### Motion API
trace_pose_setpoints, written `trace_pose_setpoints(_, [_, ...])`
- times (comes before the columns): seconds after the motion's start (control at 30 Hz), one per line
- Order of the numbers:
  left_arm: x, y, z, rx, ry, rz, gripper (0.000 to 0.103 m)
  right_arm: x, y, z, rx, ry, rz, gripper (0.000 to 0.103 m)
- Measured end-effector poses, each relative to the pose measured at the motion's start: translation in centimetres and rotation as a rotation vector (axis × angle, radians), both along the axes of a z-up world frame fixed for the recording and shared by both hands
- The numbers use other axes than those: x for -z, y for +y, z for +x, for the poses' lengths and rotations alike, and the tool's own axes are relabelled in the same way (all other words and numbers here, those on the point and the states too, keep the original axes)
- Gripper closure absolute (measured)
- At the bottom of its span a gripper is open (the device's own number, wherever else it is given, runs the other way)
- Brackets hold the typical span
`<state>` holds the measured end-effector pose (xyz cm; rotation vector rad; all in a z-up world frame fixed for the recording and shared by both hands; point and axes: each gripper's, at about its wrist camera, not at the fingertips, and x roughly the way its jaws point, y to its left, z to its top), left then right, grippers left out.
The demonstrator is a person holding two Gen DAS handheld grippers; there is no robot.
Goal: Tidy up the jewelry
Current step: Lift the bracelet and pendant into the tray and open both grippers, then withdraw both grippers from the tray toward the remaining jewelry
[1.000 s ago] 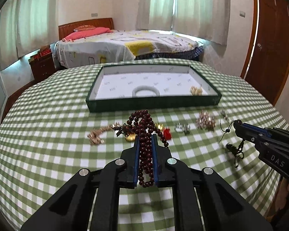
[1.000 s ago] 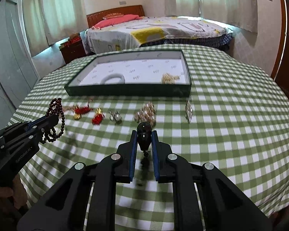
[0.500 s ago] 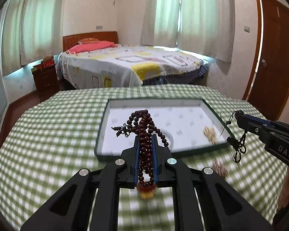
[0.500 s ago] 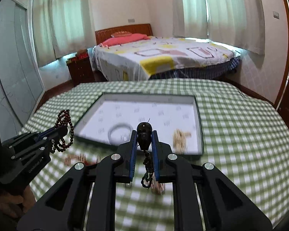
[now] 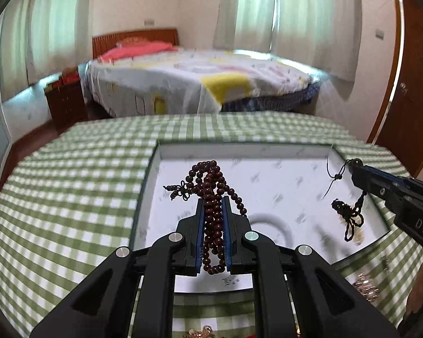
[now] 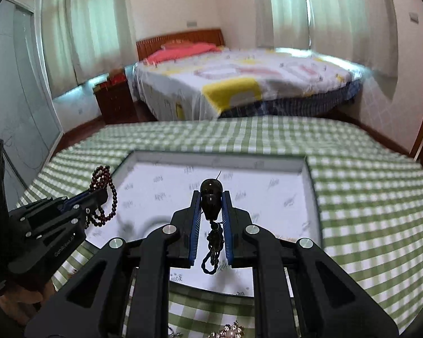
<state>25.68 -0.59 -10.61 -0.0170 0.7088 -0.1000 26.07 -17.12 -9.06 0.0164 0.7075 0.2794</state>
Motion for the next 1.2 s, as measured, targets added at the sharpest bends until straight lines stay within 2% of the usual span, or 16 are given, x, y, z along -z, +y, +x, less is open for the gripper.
trace_pose_setpoints(0.2, [2.4, 0.4, 1.1, -0.004, 0.088, -0.005, 0.091, 3.5, 0.5, 1.6, 0.003, 0.111, -0.026, 0.088])
trace_pose_setpoints(0.47, [4.0, 0.6, 1.2, -0.004, 0.151, -0.017, 0.088, 5.2, 0.5, 2.1, 0.005, 0.176, -0.033, 0.088])
trace_pose_setpoints(0.6, [4.0, 0.5, 1.3, -0.006, 0.157, -0.021, 0.072, 5.5, 0.4, 2.1, 0.011, 0.180, -0.029, 0.083])
trace_pose_setpoints(0.67, [4.0, 0.4, 1.2, -0.004, 0.158, -0.017, 0.064, 5.5, 0.4, 2.0, 0.011, 0.176, -0.030, 0.073])
trace_pose_setpoints(0.7, [4.0, 0.3, 1.2, -0.006, 0.159, -0.014, 0.060, 5.4, 0.4, 1.9, 0.011, 0.172, -0.030, 0.073])
trace_pose_setpoints(0.87, [3.8, -0.1, 1.3, 0.008, 0.161, -0.005, 0.052, 4.5, 0.1, 1.5, 0.012, 0.152, -0.024, 0.073])
trace_pose_setpoints(1.0, [2.9, -0.5, 0.7, 0.007, 0.129, 0.000, 0.033, 3.2, -0.3, 0.8, 0.017, 0.126, -0.017, 0.073])
trace_pose_setpoints(1.2, [1.4, -0.2, -0.5, 0.004, 0.100, -0.003, 0.030, 1.8, -0.9, -1.0, 0.030, 0.098, -0.008, 0.073])
